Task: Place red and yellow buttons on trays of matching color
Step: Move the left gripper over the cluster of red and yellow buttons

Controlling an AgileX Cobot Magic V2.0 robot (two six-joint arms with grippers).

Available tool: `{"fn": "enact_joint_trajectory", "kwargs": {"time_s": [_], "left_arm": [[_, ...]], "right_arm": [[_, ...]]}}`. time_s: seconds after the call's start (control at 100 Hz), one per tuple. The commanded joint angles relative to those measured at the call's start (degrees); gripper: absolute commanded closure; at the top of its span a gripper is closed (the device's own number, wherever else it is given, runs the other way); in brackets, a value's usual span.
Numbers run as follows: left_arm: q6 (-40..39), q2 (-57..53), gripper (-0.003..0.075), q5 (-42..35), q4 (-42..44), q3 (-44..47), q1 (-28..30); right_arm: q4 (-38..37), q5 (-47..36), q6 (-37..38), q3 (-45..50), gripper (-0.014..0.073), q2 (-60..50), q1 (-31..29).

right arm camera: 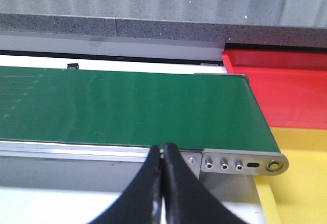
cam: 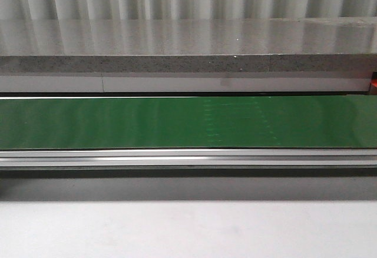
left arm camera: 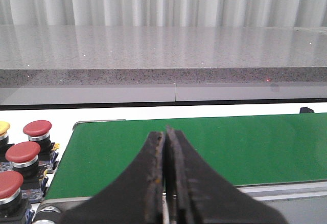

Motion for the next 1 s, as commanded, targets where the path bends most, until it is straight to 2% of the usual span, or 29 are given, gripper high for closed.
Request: {"fn": "enact_joint_trajectory", "kwargs": {"time_s": [0.0,0.36,0.57,0.71,0.9,0.99], "left_arm": [[-0.21,-1.61,0.074,-4.38,-0.34,2.71,-0.54],[-0.21,-1.61,0.074,-6.43,-0.68,2.14,-0.54],[-0.21,1.17,0.074,-2.58,-4.06,-4.35,-0.54],[-0.21,6.98,0.074,6.63,-4.52,-12.81,-0.54],[-0.21,17.91,0.074,28.52,-4.65,-28.17,-0.54],[-0.21,22.99,0.074,36.49,-4.81,-33.93,-0.54]], "right_arm": [[-0.55,-4.77,-0.17,0.05,0.0661,-0.95,-0.12],[-0.55,-4.77,-0.17,0.05,0.0661,-0.95,-0.12],[-0.55,-4.77,-0.17,0.05,0.0661,-0.95,-0.12],[-0.55,-4.77,-0.17,0.05,0.0661,-0.95,-0.12],[-0.55,-4.77,-0.17,0.05,0.0661,-0.95,-0.12],[-0.55,-4.77,-0.17,0.05,0.0661,-0.95,-0.12]]}}
